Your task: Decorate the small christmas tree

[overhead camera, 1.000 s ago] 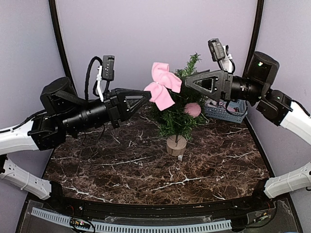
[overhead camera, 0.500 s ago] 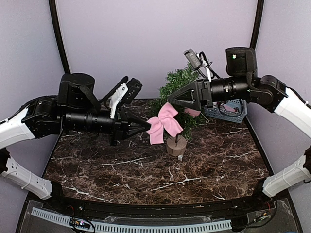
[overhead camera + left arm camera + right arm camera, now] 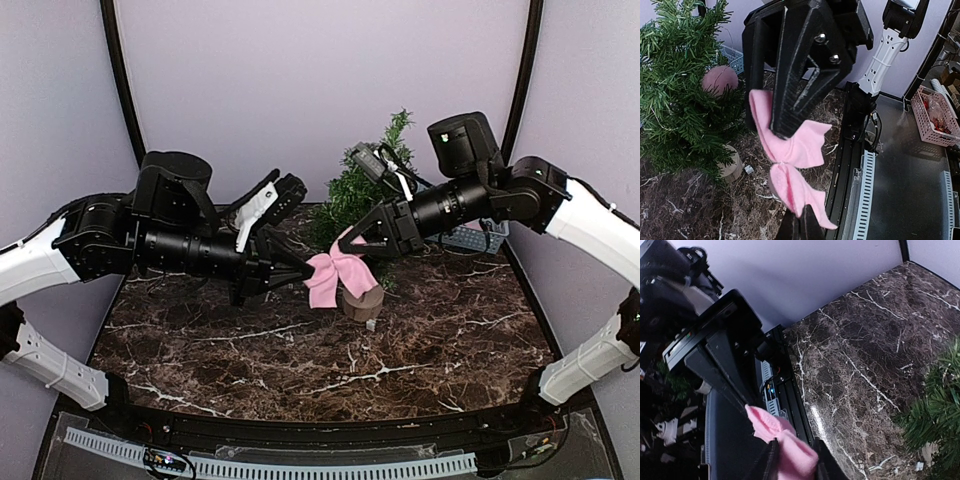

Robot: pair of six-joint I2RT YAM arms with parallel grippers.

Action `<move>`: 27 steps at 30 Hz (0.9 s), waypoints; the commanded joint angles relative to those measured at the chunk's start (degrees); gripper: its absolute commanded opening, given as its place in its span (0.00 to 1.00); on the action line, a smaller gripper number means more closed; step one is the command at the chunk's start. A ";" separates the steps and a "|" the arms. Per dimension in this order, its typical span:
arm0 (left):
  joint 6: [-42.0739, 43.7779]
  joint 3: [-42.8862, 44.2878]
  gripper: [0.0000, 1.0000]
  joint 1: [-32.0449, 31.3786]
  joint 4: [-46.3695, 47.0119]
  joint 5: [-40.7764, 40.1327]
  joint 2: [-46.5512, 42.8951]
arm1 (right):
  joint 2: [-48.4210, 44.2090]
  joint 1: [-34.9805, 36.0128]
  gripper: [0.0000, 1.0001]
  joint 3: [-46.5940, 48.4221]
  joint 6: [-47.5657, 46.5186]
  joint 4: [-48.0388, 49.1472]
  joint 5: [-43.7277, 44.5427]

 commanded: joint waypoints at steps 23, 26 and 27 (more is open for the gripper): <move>-16.39 -10.83 0.95 15.26 22.78 6.09 -7.65 | -24.04 9.92 0.00 -38.84 14.10 56.25 43.81; -16.80 -10.59 0.95 15.83 24.92 7.89 -6.07 | -22.12 10.92 0.00 -39.27 12.95 60.78 45.89; -17.04 -10.41 0.95 16.14 25.35 8.67 -5.36 | -21.36 11.02 0.00 -38.78 12.30 61.04 46.62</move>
